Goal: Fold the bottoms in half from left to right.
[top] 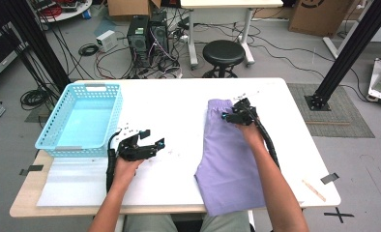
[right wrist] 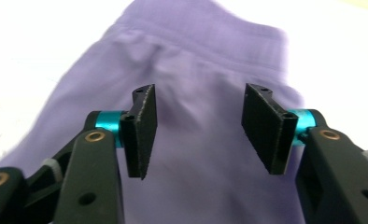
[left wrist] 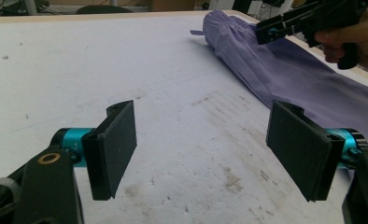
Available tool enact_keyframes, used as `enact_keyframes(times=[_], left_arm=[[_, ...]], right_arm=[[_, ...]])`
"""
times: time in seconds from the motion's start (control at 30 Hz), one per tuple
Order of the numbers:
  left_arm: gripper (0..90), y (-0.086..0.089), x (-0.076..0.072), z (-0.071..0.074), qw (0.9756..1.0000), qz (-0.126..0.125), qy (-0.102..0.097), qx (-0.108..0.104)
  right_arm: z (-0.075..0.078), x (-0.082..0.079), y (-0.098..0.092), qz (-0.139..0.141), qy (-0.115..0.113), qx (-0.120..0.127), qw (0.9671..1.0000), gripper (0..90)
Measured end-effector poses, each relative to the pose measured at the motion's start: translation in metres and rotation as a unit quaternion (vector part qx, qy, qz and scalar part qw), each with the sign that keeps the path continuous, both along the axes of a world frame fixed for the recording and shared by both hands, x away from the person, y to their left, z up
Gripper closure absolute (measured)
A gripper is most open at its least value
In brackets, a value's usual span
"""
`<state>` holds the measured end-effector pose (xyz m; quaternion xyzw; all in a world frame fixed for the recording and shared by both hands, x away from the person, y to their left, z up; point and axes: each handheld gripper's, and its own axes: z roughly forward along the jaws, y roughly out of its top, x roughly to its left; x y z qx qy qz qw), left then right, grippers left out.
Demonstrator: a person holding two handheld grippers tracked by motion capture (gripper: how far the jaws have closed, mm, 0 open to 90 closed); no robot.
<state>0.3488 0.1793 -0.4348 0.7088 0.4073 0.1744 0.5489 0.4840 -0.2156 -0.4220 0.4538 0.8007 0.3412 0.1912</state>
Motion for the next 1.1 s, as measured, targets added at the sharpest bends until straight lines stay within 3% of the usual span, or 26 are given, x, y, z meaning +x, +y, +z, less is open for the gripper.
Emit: enact_keyframes(times=[0.13,0.23,0.33,0.4,0.5,0.73,0.83,0.93,1.1], left_arm=[[24.5,0.0,0.0,0.001,1.0,0.003,-0.001,-0.001],[24.6,-0.001,0.0,0.001,1.0,0.003,0.0,-0.001],[24.6,-0.001,0.0,0.001,1.0,0.004,0.0,0.002],[24.6,-0.002,0.0,0.001,1.0,0.006,0.0,0.0],[24.6,-0.002,0.0,0.001,1.0,0.007,-0.001,-0.002],[24.5,-0.001,-0.001,0.002,0.9999,0.013,-0.005,-0.009],[24.4,0.0,-0.003,0.004,0.9996,0.016,-0.019,-0.009],[18.3,0.001,-0.006,0.005,0.9991,0.023,-0.032,-0.013],[18.3,0.004,-0.008,0.005,0.9988,0.03,-0.035,-0.018]], right_arm=[[-0.004,-0.007,-0.026,-0.01,0.007,-0.024,0.9996,63.2],[-0.015,-0.006,-0.035,-0.022,0.031,-0.031,0.9988,64.9],[-0.021,-0.008,-0.043,-0.028,0.032,-0.008,0.9991,64.0],[-0.018,-0.011,-0.047,-0.031,0.031,-0.007,0.999,60.9],[-0.011,-0.024,-0.058,-0.033,0.011,0.008,0.9994,54.9],[0.001,-0.066,-0.084,-0.046,-0.029,0.033,0.998,38.0],[0.003,-0.085,-0.091,-0.048,-0.044,0.033,0.9973,30.1],[0.003,-0.102,-0.096,-0.049,-0.058,0.029,0.9967,21.8],[0.003,-0.125,-0.102,-0.03,-0.074,0.043,0.9959,21.0]])
